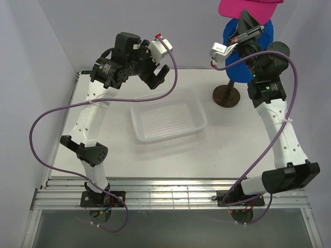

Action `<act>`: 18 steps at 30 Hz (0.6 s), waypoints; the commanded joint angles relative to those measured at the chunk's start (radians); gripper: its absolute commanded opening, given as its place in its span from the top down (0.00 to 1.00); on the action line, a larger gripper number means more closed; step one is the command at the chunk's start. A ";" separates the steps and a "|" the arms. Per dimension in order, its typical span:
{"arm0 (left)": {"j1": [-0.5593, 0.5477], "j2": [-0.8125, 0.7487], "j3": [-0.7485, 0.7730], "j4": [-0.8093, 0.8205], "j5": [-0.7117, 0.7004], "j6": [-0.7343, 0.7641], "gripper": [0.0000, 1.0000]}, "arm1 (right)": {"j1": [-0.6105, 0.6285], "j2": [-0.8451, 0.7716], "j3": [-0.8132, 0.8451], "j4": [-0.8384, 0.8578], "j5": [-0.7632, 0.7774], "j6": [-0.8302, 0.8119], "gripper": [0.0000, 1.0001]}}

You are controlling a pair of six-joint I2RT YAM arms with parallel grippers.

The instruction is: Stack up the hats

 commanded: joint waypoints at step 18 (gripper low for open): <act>0.003 -0.031 -0.039 0.000 -0.029 -0.012 0.02 | -0.090 -0.247 -0.359 -0.073 -0.112 -0.007 0.92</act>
